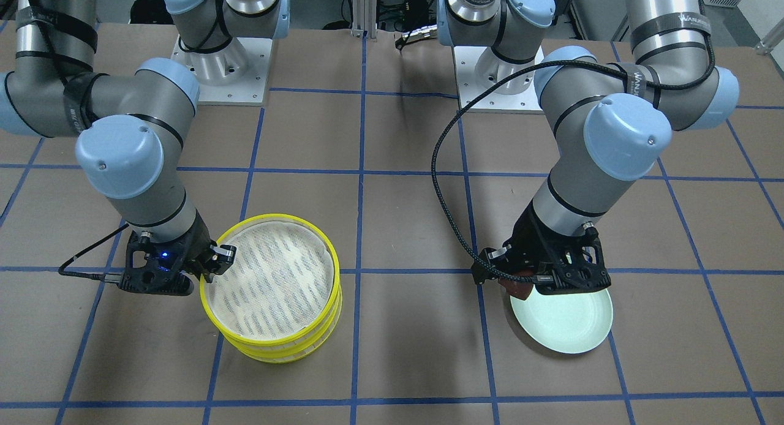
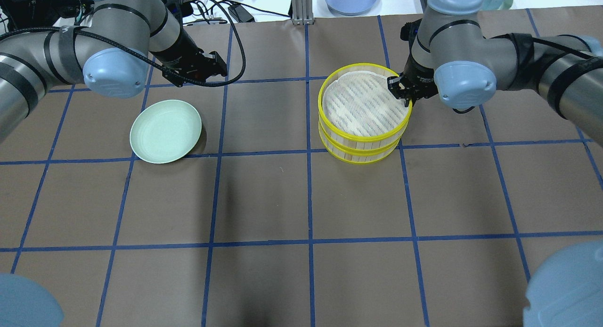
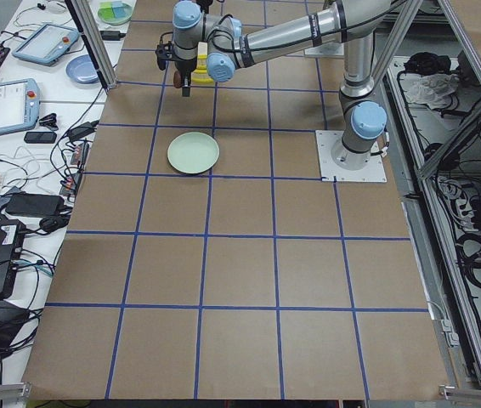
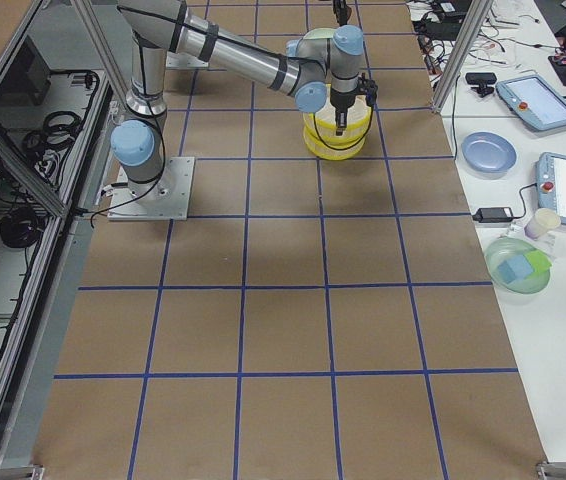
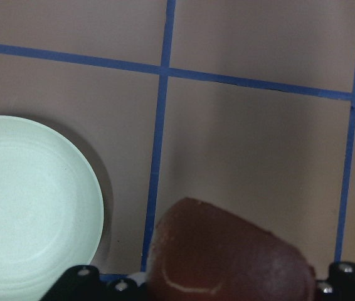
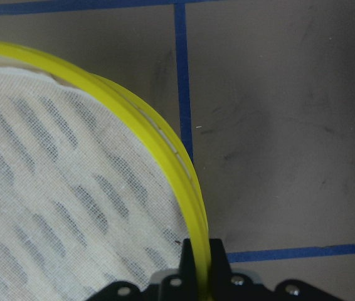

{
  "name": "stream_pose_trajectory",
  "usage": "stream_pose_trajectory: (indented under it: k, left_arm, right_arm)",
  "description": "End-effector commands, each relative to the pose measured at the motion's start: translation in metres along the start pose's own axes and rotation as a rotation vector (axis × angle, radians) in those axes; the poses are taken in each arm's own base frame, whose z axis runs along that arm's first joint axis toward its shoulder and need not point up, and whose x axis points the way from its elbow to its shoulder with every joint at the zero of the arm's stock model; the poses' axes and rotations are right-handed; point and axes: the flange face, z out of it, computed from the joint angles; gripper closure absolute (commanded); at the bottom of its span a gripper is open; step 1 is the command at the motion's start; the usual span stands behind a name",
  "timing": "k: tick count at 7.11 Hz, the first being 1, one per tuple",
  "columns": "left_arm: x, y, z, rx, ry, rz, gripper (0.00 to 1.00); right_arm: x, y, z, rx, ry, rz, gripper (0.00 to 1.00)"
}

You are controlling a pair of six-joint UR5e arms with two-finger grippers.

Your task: Stack buns with steamer

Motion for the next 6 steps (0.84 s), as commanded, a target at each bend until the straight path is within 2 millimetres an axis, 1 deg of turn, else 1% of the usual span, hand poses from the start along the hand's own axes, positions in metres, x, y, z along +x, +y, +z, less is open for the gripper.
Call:
stream_pose_trajectory:
  k: [1,2,3,5,6]
  left_arm:
    - [0.020,0.005,0.004,0.009,0.009,-0.006,1.00]
    - [0.032,0.008,0.003,0.019,0.014,-0.012,1.00]
    - [0.038,0.011,0.004,0.017,0.016,-0.009,1.00]
    - [0.042,0.012,0.005,0.018,0.016,-0.003,1.00]
    - [0.042,0.011,0.012,0.011,0.013,-0.006,1.00]
  right_arm:
    - [0.000,-0.002,0.000,0.032,-0.003,0.000,0.98]
    - [0.003,-0.003,0.000,0.038,-0.003,0.001,0.98]
    - [0.003,-0.003,0.000,0.038,-0.003,0.001,0.98]
    - [0.004,-0.004,0.003,0.029,-0.001,0.007,0.95]
    - [0.004,-0.003,0.004,0.028,-0.001,0.007,0.95]
